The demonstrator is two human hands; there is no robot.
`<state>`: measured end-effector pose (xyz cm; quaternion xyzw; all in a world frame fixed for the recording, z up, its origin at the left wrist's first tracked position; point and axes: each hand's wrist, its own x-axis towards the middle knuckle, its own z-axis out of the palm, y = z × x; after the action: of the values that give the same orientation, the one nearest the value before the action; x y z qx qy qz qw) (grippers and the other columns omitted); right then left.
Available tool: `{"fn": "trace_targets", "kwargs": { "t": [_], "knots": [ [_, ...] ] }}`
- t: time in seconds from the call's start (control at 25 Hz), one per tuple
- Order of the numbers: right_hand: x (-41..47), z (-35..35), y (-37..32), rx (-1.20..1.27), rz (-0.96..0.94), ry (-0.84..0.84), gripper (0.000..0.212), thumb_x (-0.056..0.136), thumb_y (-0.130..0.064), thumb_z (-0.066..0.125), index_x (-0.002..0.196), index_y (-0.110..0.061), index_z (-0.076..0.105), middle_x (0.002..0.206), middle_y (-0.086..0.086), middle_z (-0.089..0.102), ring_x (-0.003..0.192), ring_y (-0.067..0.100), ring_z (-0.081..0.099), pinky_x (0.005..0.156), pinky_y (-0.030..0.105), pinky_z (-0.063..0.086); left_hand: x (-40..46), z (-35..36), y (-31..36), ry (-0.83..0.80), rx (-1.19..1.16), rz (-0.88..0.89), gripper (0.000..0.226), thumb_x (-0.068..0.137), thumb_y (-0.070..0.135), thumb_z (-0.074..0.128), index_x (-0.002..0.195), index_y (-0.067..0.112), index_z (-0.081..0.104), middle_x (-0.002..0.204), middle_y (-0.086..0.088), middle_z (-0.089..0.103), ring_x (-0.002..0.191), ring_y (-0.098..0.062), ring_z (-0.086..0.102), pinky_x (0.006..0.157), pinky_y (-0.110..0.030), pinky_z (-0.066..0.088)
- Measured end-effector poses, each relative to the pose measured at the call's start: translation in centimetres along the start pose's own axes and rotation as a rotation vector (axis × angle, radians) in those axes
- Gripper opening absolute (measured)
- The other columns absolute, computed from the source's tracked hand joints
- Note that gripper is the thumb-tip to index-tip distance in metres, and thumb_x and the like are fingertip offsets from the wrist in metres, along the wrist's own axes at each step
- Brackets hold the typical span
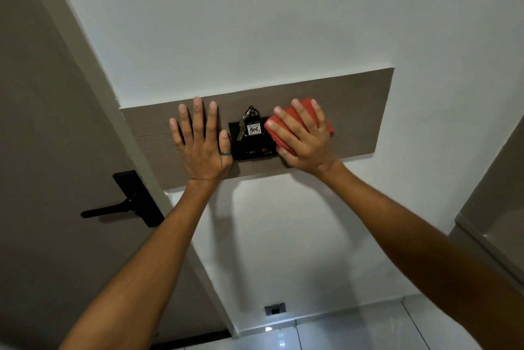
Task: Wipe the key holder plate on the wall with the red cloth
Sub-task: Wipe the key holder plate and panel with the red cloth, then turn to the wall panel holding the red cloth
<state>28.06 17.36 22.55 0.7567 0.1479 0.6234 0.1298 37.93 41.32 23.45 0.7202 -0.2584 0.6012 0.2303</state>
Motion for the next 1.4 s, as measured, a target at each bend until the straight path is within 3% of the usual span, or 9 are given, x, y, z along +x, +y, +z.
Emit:
{"fn": "trace_targets", "kwargs": {
  "t": [0.12,0.32,0.48,0.68,0.96,1.08,1.16,1.32,1.4],
  "knots": [
    [-1.6,-2.2,4.5,-0.039,-0.087,-0.033,0.046,0.108,-0.033,0.051,0.148,-0.015,0.062,0.153,0.011,0.061,0.145,0.042,0.053,0.118,0.069,0.043,-0.2,-1.2,2.5,-0.017,-0.126,-0.092,0.059,0.109,0.036,0.033,0.162,0.01,0.034,0.169,-0.018,0.029,0.164,-0.026,0.003,0.133,-0.05,0.003],
    [-5.0,-7.8,7.3,0.131,0.408,-0.106,0.057,0.095,-0.002,0.066,0.151,-0.005,0.055,0.158,0.017,0.053,0.152,0.049,0.039,0.128,0.063,0.035,-3.5,-1.4,10.3,-0.107,-0.312,0.25,0.06,0.11,0.039,0.033,0.165,0.017,0.029,0.176,-0.004,0.016,0.164,-0.027,0.009,0.134,-0.05,0.006],
    [-7.3,-11.8,2.2,0.744,1.331,0.225,0.04,0.106,-0.01,0.059,0.146,-0.017,0.059,0.144,-0.017,0.064,0.141,0.011,0.058,0.118,0.022,0.046,-7.6,0.5,18.7,-0.35,-0.454,0.167,0.058,0.111,0.038,0.033,0.163,0.014,0.032,0.17,-0.014,0.028,0.164,-0.028,0.011,0.134,-0.05,0.008],
    [-16.5,-18.2,3.4,1.513,2.311,0.685,0.046,0.1,-0.054,0.062,0.121,-0.013,0.068,0.108,0.011,0.071,0.105,0.029,0.067,0.116,0.05,0.047,-12.2,2.4,27.6,-0.683,-0.564,0.2,0.063,0.113,0.046,0.023,0.163,0.008,0.034,0.173,-0.013,0.025,0.164,-0.029,0.008,0.135,-0.048,0.005],
    [-32.1,-29.4,14.9,1.285,2.517,0.799,0.03,0.109,-0.034,0.053,0.11,-0.012,0.072,0.117,0.009,0.069,0.116,0.028,0.066,0.131,0.049,0.035,-18.6,4.6,40.8,-1.172,-0.538,0.218,0.073,0.109,0.057,0.016,0.168,0.014,0.016,0.176,-0.007,0.013,0.164,-0.026,-0.001,0.135,-0.049,0.005],
    [-36.8,-33.0,22.1,1.006,2.336,0.492,0.022,0.108,-0.021,0.054,0.127,-0.014,0.065,0.119,0.006,0.07,0.118,0.028,0.066,0.111,0.043,0.055,-20.6,6.2,46.4,-1.287,-0.549,0.229,0.072,0.106,0.062,0.009,0.166,0.021,0.0,0.177,-0.003,0.005,0.164,-0.024,-0.008,0.135,-0.046,0.0],
    [-40.1,-33.6,27.2,0.61,2.064,-0.098,0.035,0.107,-0.023,0.063,0.141,-0.018,0.056,0.131,0.004,0.066,0.12,0.022,0.065,0.111,0.043,0.056,-21.4,7.5,50.0,-1.332,-0.545,0.242,0.071,0.106,0.063,0.007,0.165,0.025,-0.002,0.177,-0.002,0.003,0.164,-0.023,-0.011,0.135,-0.045,-0.002],
    [-47.5,-32.7,30.8,0.051,1.137,-1.519,0.084,0.107,-0.065,0.046,0.169,-0.017,0.014,0.177,0.013,0.012,0.166,0.038,0.008,0.136,0.063,0.008,-23.4,8.7,54.2,-1.401,-0.477,0.186,0.07,0.106,0.064,0.006,0.165,0.028,-0.004,0.177,0.001,-0.001,0.163,-0.019,-0.016,0.133,-0.038,-0.009],
    [-49.8,-33.2,29.6,0.054,0.943,-1.698,0.093,0.105,-0.073,0.033,0.171,-0.018,-0.003,0.18,0.011,-0.005,0.167,0.035,-0.006,0.136,0.062,0.001,-24.4,8.2,54.7,-1.425,-0.44,0.144,0.071,0.106,0.066,0.005,0.165,0.029,-0.006,0.175,0.003,-0.005,0.162,-0.019,-0.018,0.133,-0.038,-0.009]
  ]
}}
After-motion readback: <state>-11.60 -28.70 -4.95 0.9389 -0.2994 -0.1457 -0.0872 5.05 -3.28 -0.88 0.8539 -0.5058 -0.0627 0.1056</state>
